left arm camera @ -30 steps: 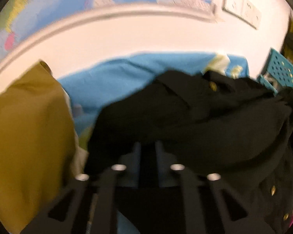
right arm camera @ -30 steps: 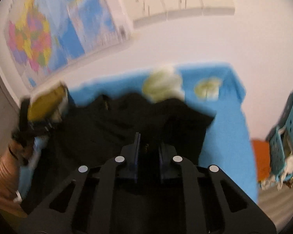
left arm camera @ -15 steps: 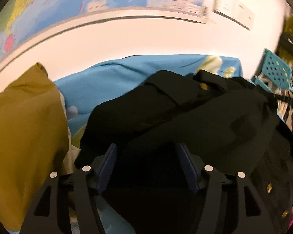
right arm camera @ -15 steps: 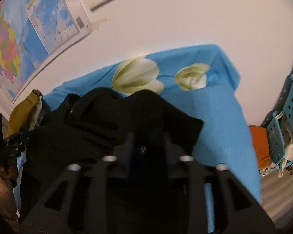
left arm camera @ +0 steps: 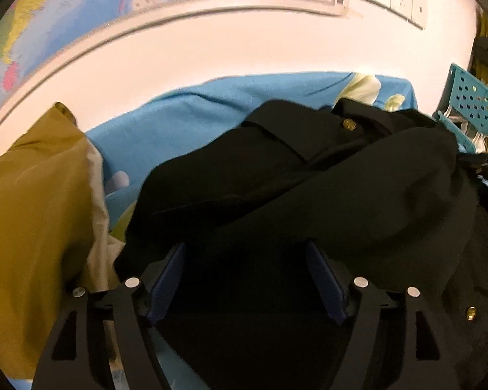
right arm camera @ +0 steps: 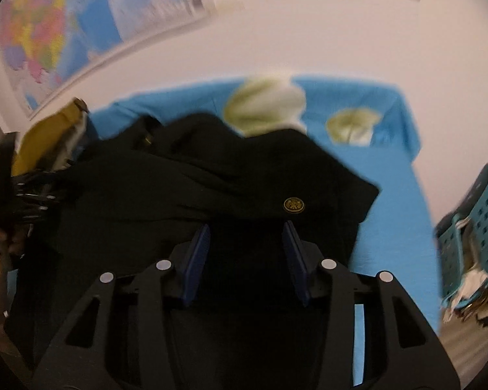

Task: Fold large clothes
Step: 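Grasp the black garment's edge with the right gripper and lift it toward the left gripper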

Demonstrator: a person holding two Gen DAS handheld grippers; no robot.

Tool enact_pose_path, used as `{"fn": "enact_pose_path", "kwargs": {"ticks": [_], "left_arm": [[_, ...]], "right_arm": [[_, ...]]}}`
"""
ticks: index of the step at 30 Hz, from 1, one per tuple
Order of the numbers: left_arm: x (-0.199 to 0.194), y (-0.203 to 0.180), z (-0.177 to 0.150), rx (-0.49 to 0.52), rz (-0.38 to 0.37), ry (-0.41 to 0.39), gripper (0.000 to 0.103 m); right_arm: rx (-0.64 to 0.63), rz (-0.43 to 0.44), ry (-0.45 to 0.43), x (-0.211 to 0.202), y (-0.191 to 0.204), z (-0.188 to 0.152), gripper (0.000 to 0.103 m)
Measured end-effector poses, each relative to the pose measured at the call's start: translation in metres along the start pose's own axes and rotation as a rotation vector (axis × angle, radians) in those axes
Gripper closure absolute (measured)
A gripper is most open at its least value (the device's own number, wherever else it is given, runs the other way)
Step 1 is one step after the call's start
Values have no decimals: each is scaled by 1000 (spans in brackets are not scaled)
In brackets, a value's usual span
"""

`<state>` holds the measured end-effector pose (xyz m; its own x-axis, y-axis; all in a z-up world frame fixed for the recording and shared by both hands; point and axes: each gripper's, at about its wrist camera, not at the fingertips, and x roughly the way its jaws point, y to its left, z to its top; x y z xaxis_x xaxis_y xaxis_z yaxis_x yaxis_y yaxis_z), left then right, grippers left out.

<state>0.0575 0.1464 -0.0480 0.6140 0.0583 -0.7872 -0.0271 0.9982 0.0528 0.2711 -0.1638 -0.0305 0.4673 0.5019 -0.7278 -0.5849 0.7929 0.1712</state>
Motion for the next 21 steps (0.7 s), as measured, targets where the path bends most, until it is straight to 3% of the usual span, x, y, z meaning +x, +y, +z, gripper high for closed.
{"fn": "enact_pose_path", "kwargs": {"ticks": [2, 6, 14, 21], "left_arm": [[-16, 2, -7, -1, -11, -15, 29], [-52, 10, -40, -18, -71, -30, 25], [-77, 19, -125, -156, -258, 90, 21], [-106, -5, -162, -149, -366, 112, 17]], "right_arm": [[6, 22, -32, -14, 0, 0, 53], [10, 76, -111, -62, -1, -22, 30], [151, 94, -80, -127, -47, -114, 22], [212, 194, -30, -143, -57, -173, 21]]}}
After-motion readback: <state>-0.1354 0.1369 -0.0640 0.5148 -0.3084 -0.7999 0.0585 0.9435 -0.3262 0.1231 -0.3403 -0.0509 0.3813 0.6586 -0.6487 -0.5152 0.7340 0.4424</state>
